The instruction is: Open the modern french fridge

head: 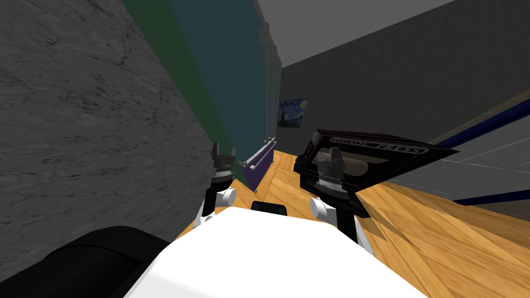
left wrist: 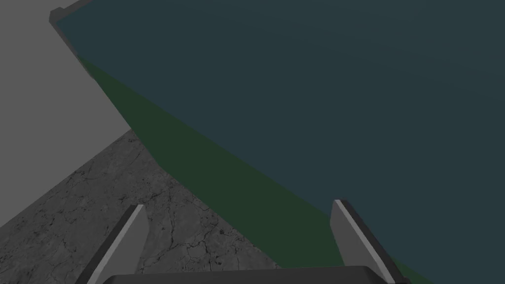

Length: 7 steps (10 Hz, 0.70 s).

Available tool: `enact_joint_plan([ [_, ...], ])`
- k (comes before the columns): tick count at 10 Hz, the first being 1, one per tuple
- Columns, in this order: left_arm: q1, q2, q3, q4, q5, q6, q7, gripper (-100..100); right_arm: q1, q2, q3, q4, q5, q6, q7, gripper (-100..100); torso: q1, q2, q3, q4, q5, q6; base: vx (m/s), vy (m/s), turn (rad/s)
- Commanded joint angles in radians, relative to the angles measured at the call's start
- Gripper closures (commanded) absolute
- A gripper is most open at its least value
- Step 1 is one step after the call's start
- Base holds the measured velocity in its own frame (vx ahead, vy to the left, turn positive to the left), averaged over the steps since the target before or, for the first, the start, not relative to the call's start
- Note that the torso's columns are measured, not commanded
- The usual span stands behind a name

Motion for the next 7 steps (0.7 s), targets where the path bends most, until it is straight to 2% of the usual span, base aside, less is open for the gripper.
enact_joint_plan([
  [1,0.0,0.0,0.0,0.0,0.0,0.0,0.0,0,0.0,0.0,0.0,0.0,0.0,0.0,0.0,0,0.0,0.04,-0.082,0.041,0.0,0.0,0.0,0.0,0.0],
  [7,0.0,0.0,0.0,0.0,0.0,0.0,0.0,0,0.0,0.0,0.0,0.0,0.0,0.0,0.0,0,0.0,0.47,-0.939,0.47,0.0,0.0,0.0,0.0,0.0],
])
